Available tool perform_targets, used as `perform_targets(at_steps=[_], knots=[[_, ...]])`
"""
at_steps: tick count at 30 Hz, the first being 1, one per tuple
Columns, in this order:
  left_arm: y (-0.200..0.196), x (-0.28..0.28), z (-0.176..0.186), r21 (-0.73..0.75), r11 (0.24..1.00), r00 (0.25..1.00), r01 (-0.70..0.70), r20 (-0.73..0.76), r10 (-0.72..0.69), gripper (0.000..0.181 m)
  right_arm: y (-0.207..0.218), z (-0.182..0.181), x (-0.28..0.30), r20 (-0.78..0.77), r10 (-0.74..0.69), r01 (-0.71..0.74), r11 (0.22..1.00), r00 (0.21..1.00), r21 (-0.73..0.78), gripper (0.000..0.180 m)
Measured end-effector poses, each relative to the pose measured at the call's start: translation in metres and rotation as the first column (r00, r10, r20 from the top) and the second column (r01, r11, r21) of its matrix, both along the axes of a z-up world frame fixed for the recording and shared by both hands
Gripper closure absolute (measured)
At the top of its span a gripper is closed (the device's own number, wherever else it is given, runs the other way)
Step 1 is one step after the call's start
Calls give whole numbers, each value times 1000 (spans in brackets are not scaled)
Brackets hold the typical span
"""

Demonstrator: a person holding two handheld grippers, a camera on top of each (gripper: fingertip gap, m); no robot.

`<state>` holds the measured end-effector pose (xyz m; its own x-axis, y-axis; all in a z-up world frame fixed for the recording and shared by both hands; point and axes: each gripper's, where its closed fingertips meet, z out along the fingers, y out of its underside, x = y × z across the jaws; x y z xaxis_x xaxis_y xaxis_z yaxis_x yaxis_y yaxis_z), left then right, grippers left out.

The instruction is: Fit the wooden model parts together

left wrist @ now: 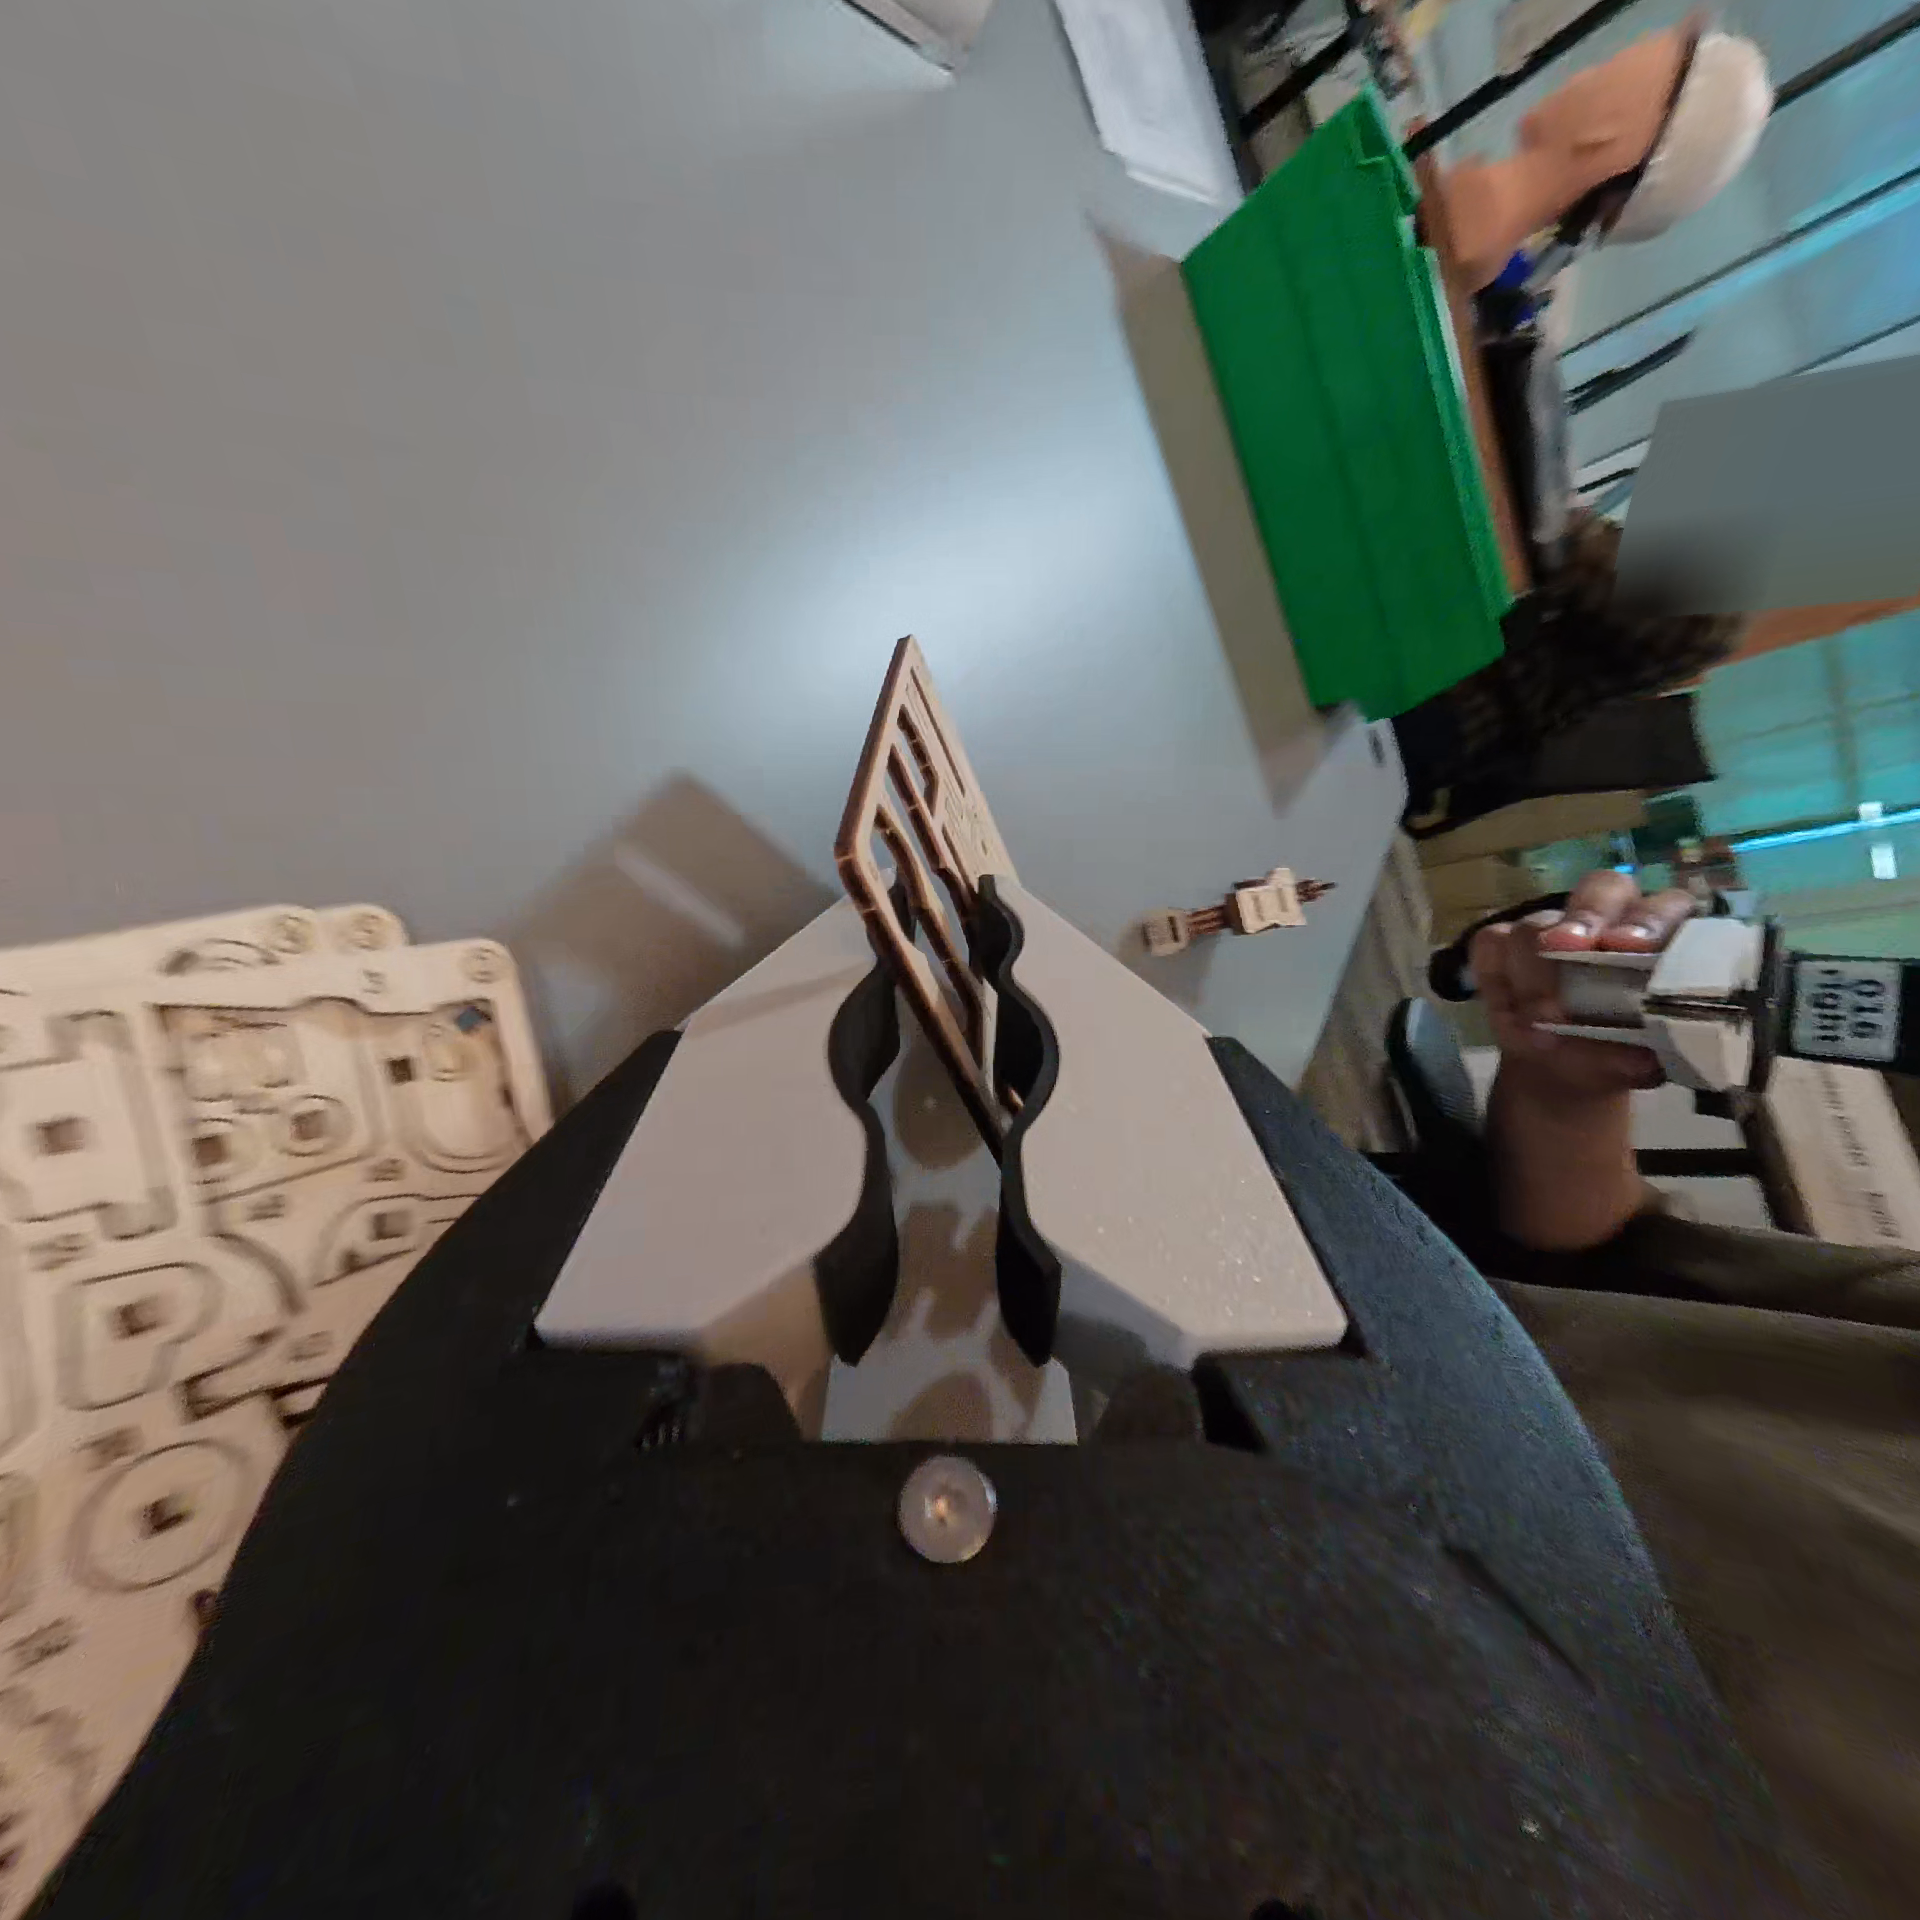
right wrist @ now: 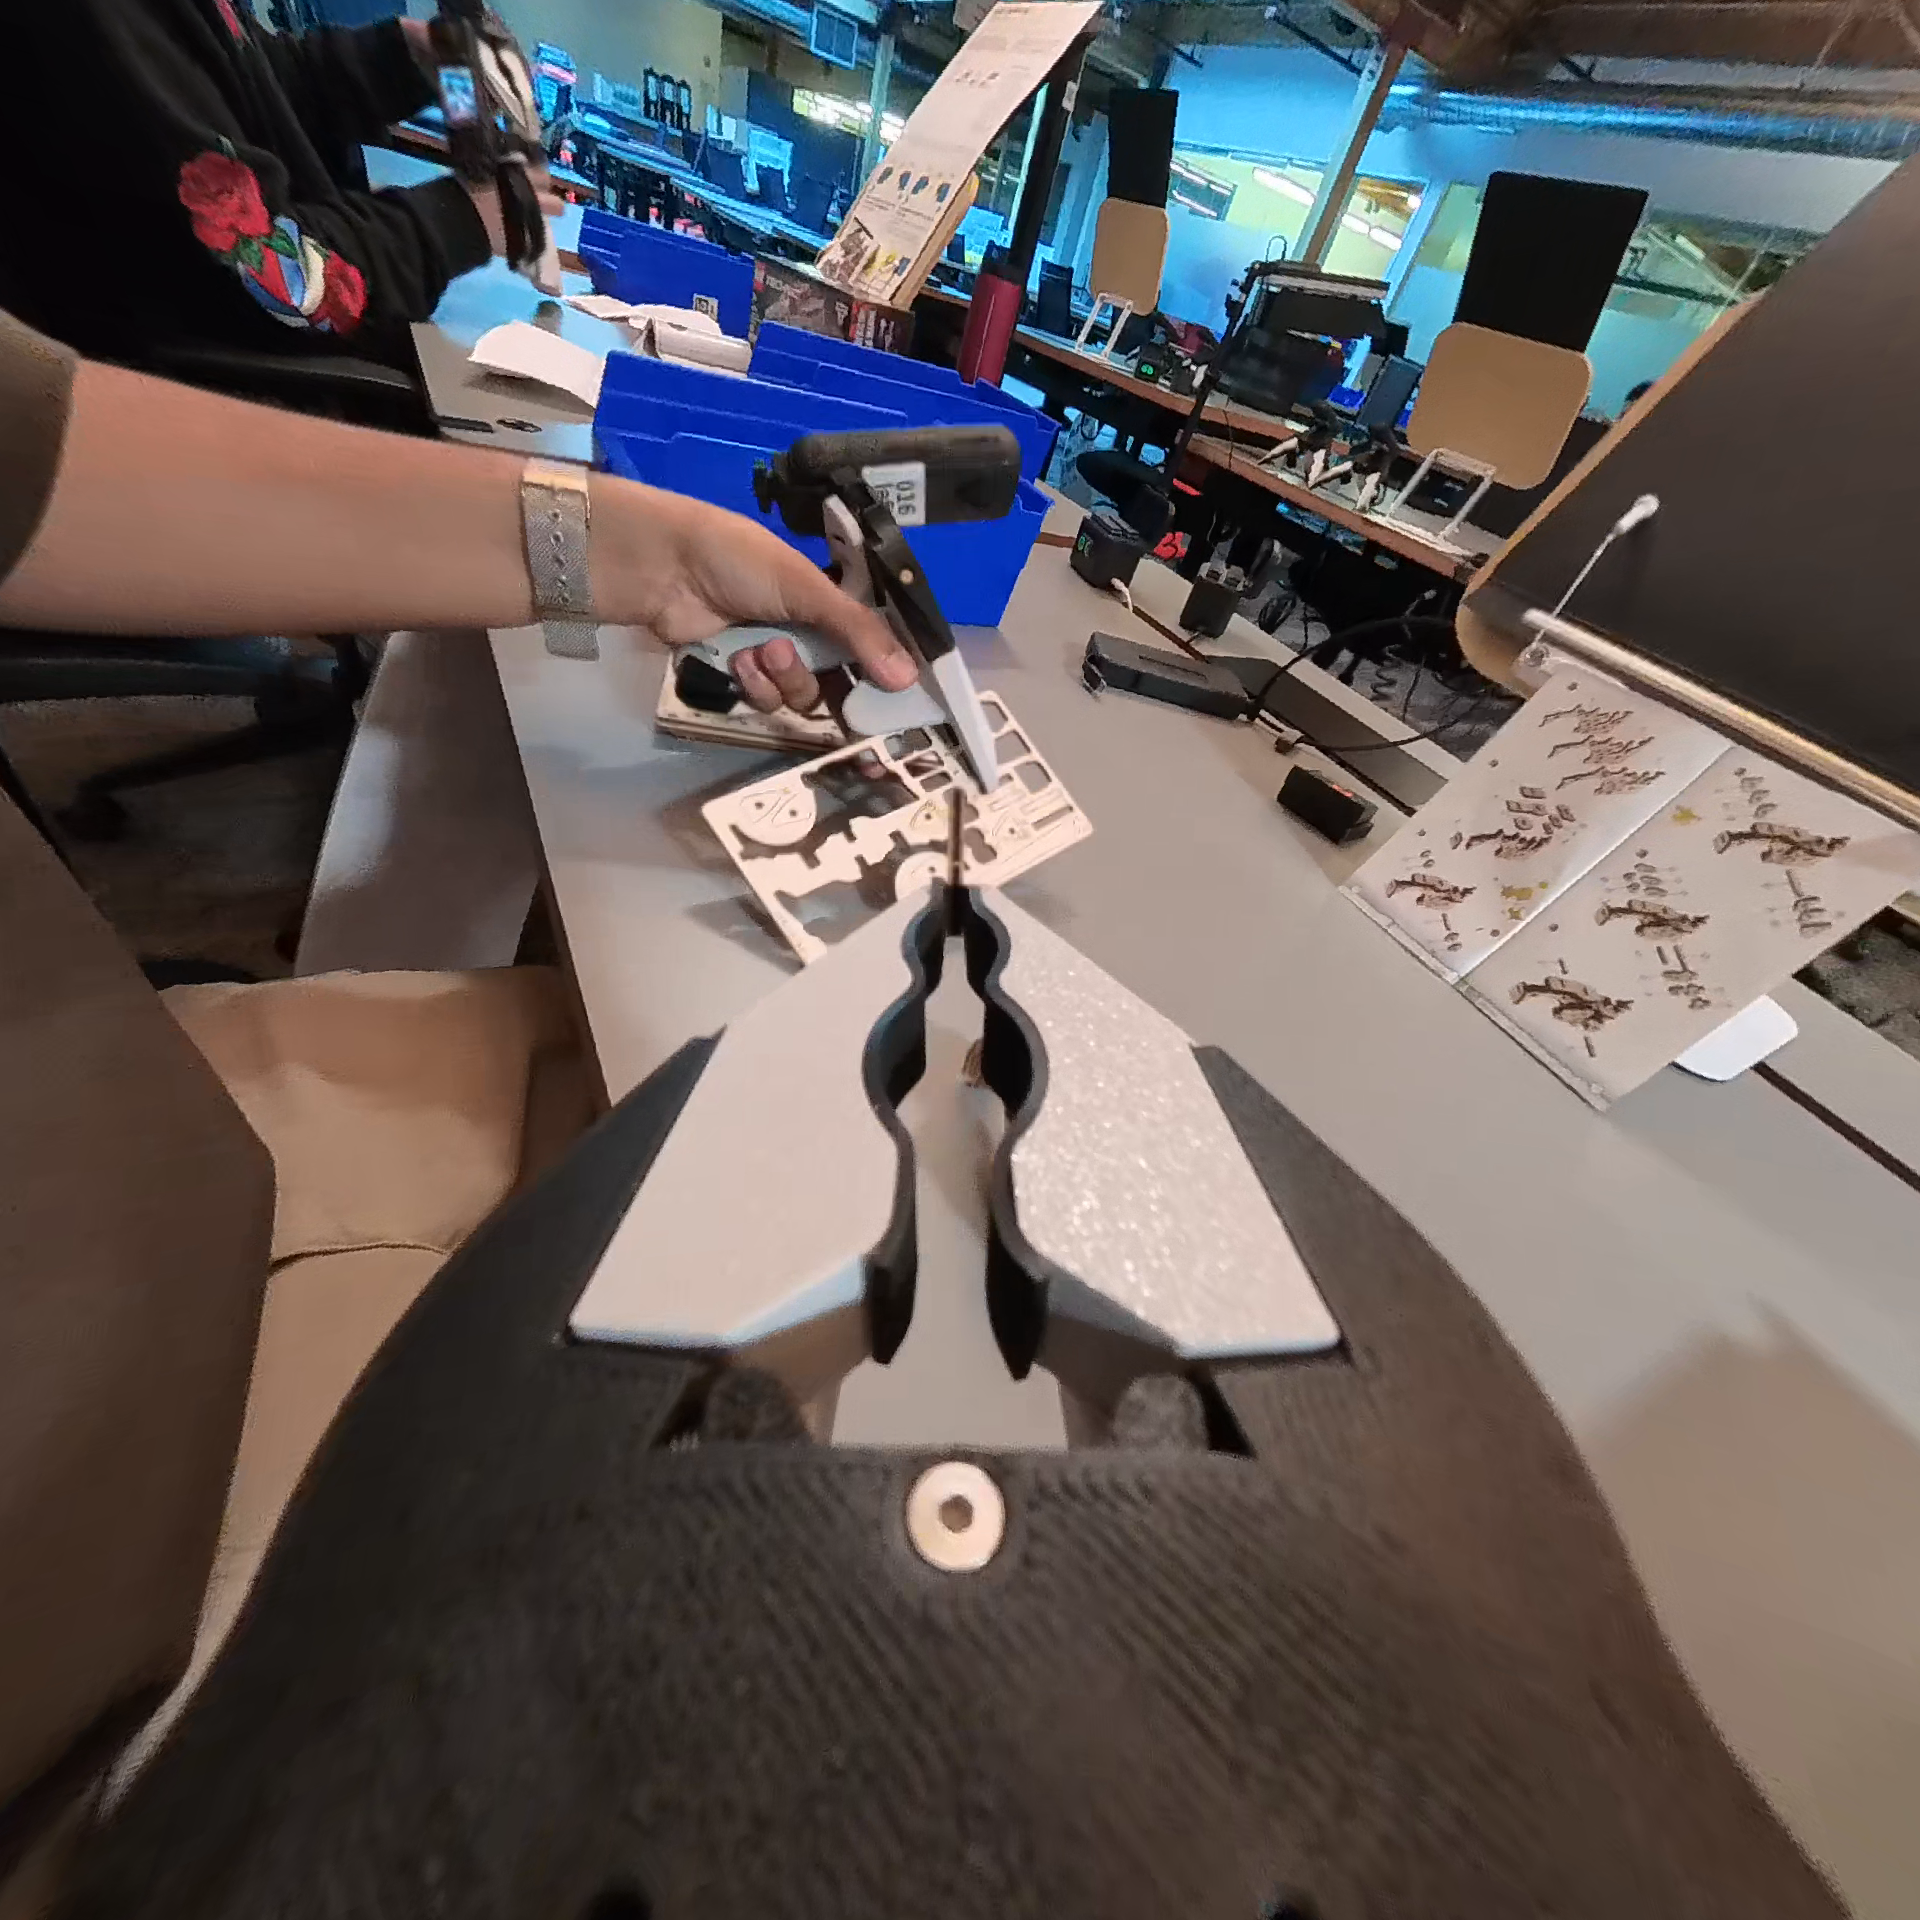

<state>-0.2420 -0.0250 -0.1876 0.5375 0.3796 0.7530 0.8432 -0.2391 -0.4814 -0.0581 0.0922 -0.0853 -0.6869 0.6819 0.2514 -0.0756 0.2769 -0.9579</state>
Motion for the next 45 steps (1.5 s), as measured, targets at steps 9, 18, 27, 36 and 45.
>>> perform_targets(at_steps=[9,18,27,36,45], knots=[[-17,-26,-9,-244,970,989,-3,-144,-34,133,34,-10,-10,120,-77,97,980,990,-171,179],[-42,-42,21,-251,956,949,-153,-308,71,100,45,-22,-20,260,-51,141,929,964,-343,179],[21,32,102,116,993,901,39,-433,15,126,31,-24,-17,314,57,85,904,948,-420,179],[117,173,73,285,844,883,455,-272,-383,141,-4,-35,2,480,338,-4,821,809,-570,178],[119,180,67,337,833,897,439,-211,-388,157,-2,-42,3,498,287,-18,878,818,-477,178]])
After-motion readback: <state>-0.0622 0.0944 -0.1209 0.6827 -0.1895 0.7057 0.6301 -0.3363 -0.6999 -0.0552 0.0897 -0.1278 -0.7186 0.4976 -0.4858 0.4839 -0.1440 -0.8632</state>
